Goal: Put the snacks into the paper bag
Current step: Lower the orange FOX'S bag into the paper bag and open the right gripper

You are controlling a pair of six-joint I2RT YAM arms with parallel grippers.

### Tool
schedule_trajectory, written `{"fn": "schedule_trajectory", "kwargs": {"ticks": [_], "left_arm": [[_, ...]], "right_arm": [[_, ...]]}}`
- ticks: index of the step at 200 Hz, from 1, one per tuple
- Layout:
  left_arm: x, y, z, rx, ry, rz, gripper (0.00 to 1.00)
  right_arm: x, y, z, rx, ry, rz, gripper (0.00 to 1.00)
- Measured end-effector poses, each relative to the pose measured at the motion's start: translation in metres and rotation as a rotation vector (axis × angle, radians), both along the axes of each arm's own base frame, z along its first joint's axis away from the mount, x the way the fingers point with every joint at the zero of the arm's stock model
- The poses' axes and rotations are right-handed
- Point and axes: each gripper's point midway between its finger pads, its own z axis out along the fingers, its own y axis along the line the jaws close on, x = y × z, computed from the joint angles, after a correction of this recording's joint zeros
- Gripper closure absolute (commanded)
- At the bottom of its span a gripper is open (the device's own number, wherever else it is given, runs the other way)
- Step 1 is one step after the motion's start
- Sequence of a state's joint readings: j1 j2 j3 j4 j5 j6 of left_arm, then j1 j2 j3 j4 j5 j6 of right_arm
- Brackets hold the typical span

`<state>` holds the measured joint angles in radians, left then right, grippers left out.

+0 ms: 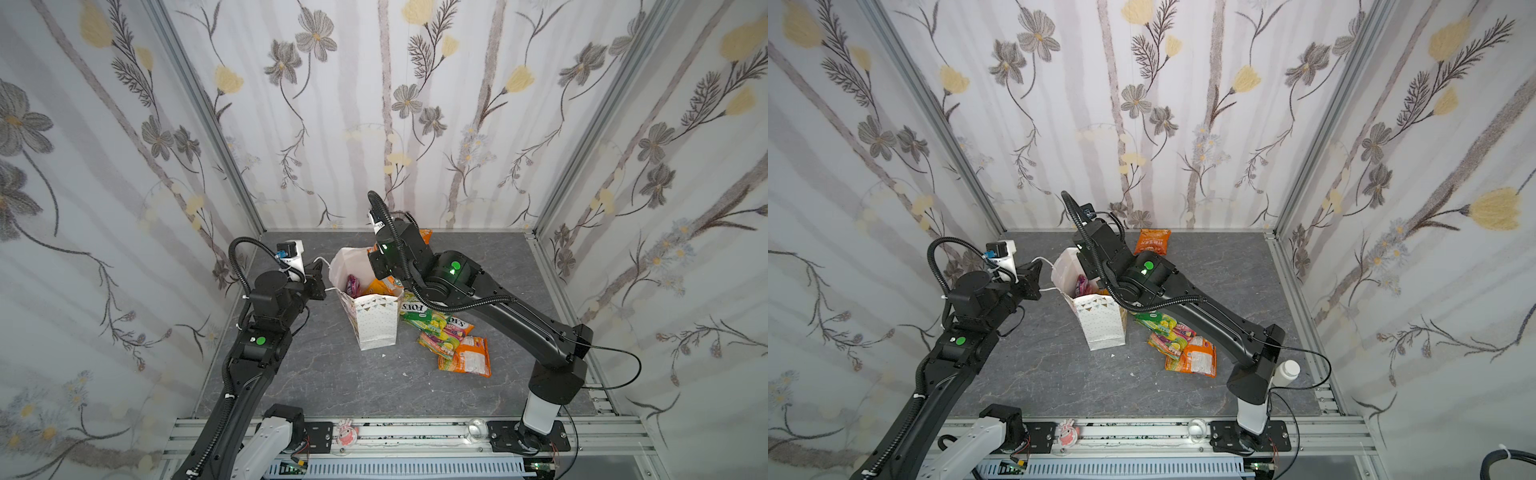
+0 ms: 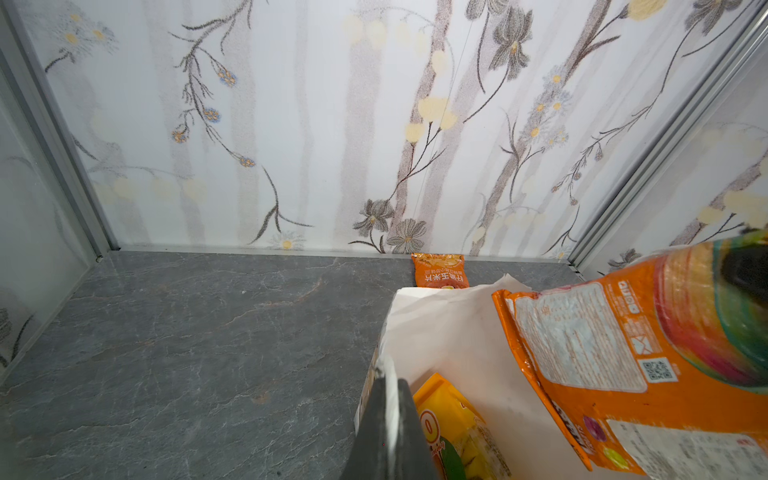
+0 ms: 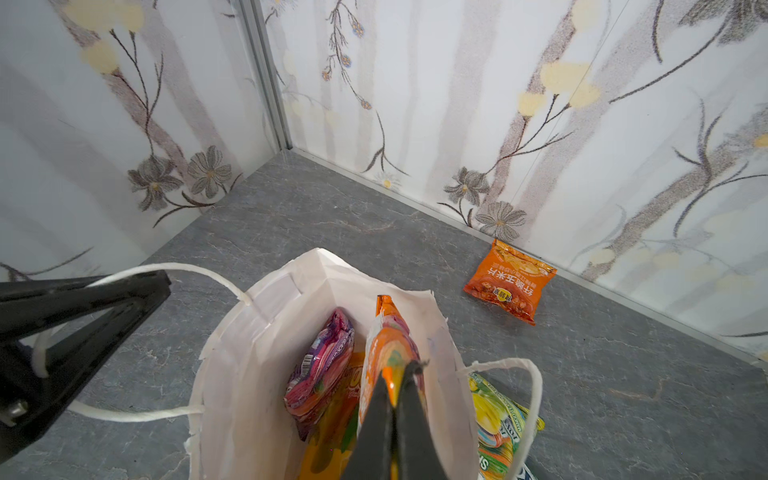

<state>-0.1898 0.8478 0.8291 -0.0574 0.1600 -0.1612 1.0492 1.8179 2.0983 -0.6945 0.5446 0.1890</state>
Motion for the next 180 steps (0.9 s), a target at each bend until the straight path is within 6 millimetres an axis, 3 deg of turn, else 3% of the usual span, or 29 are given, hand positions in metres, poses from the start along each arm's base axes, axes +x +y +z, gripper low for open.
{"fn": "schedule_trajectory", "kwargs": {"ticks": [105, 180], "left_arm": [[0.0, 0.0, 0.0, 0.0, 0.0, 0.0, 1.0], [0.0, 0.0, 0.0, 0.0, 0.0, 0.0, 1.0]], "right_arm": [[0.019, -0.011, -0.02, -0.163, -0.022, -0.128, 1.0], [0.031, -0.015, -0.049, -0.297, -0.026, -0.19, 1.0]]}}
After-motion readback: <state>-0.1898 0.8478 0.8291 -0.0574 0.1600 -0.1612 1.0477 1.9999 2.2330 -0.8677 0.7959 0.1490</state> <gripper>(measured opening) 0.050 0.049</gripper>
